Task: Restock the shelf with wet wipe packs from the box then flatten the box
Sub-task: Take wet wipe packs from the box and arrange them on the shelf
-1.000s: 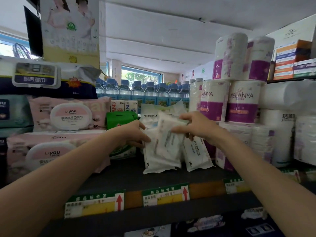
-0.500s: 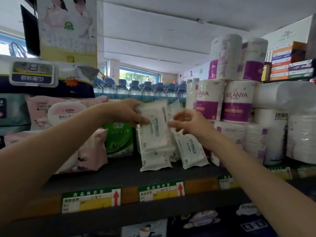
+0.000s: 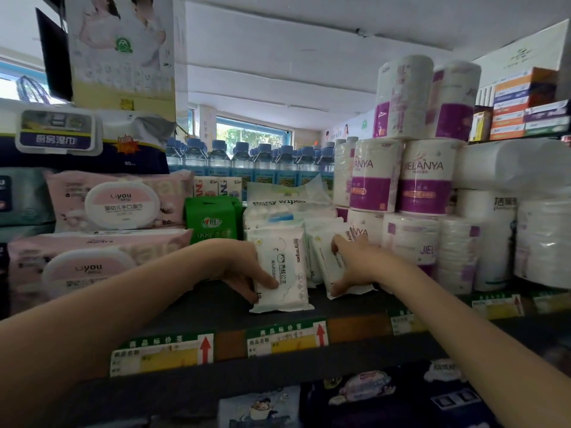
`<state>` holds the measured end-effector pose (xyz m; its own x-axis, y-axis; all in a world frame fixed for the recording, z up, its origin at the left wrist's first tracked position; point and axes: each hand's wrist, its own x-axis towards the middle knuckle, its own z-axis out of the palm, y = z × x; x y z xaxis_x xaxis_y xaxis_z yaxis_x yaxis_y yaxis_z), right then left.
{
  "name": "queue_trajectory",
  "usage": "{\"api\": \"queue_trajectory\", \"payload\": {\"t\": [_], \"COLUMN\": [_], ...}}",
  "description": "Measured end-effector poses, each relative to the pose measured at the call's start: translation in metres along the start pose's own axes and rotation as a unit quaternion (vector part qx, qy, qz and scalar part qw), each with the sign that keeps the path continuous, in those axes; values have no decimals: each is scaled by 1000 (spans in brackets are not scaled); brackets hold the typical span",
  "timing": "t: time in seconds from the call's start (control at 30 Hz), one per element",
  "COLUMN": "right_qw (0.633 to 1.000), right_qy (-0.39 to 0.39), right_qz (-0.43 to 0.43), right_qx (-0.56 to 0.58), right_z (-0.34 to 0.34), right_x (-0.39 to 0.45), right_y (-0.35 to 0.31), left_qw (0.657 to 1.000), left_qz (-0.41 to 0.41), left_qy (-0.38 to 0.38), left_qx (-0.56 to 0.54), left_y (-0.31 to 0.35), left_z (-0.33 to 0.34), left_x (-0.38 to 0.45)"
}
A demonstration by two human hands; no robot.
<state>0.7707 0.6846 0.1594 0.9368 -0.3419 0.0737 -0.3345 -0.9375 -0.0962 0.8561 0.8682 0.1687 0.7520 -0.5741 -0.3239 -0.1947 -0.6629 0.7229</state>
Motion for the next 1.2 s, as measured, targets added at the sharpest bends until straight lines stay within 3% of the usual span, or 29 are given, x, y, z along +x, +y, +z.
{"api": "queue_trajectory", "payload": {"t": [0.17, 0.27, 0.37, 0.5, 0.63, 0.77, 0.9, 1.03, 1.1, 1.2], "right_qw": [993, 993, 996, 993, 992, 992, 985, 981, 966, 908], "right_qy": [67, 74, 72, 113, 118, 116, 163, 47, -14, -92], "right_qz": [-12, 2, 7, 16, 13, 0, 42, 188, 259, 406], "right_qx": [97, 91, 52, 10, 50, 43, 33, -4, 10, 50], "right_z": [21, 23, 19, 6, -7, 0, 7, 36, 73, 147], "right_x": [10, 16, 16, -8, -57, -131, -221, -349, -425, -553], "right_y": [1, -5, -5, 0, 2, -3, -8, 11, 27, 49], "left_qw": [993, 979, 943, 947, 933, 950, 931, 927, 893, 820], "left_qz": [48, 72, 97, 85, 167, 271, 362, 321, 304, 321], "left_qy": [97, 181, 255, 250, 278, 149, 43, -195, -320, -426], "left_qx": [-42, 59, 191, 183, 155, -53, -16, 12, 88, 208], "left_y": [7, 13, 10, 3, 0, 14, 20, -2, -33, -86], "left_z": [14, 26, 33, 19, 12, 54, 123, 243, 318, 428], "left_x": [6, 6, 9, -5, -32, -84, -114, -150, -176, -225]}}
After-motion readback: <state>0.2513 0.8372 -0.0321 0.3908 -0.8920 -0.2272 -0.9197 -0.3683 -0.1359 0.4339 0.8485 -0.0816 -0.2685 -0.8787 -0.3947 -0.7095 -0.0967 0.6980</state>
